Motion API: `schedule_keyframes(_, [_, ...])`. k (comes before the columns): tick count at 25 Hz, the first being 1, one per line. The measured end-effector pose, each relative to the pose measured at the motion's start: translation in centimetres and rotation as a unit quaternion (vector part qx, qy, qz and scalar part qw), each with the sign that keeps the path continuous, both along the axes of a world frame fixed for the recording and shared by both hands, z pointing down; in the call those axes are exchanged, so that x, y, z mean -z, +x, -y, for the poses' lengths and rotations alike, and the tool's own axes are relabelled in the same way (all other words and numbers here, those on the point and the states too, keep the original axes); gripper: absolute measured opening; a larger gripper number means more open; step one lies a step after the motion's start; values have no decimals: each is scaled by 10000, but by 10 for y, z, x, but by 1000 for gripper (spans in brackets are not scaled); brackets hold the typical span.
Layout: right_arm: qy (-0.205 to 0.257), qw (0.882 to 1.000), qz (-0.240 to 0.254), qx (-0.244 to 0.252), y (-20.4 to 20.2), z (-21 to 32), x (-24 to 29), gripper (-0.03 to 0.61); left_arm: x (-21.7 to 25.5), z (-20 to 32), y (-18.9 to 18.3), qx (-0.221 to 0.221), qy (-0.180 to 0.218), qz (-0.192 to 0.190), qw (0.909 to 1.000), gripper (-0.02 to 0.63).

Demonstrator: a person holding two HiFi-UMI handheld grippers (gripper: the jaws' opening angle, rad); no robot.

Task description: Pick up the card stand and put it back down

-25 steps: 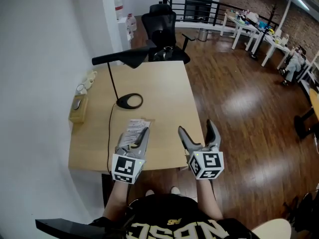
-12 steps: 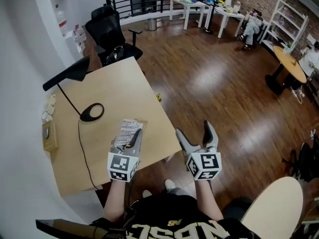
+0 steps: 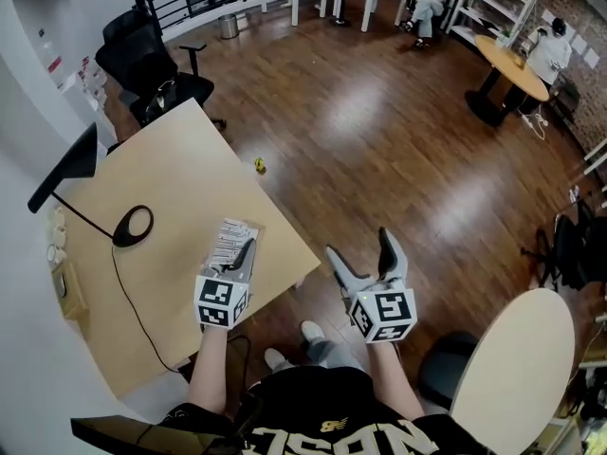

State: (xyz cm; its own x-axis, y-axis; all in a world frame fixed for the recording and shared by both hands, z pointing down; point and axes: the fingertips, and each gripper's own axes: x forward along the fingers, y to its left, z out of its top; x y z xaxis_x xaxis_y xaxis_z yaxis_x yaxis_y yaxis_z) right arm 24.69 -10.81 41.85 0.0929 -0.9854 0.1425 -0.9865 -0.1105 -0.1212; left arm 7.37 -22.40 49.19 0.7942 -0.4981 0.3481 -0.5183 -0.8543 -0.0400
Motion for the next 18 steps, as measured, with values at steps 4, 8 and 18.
schedule_keyframes(4, [-281, 9994, 151, 145, 3, 11, -32, 472, -45, 19, 17, -361, -283, 295, 9985, 61])
schedule_keyframes(8, [-582, 9967, 364, 429, -8, 27, -67, 472, -91, 47, 24, -528, -415, 586, 9960, 61])
schedule_keyframes(18, [-857, 9894, 591, 1017, -30, 92, -172, 472, -197, 124, 54, -2091, -194, 1295, 9691, 58])
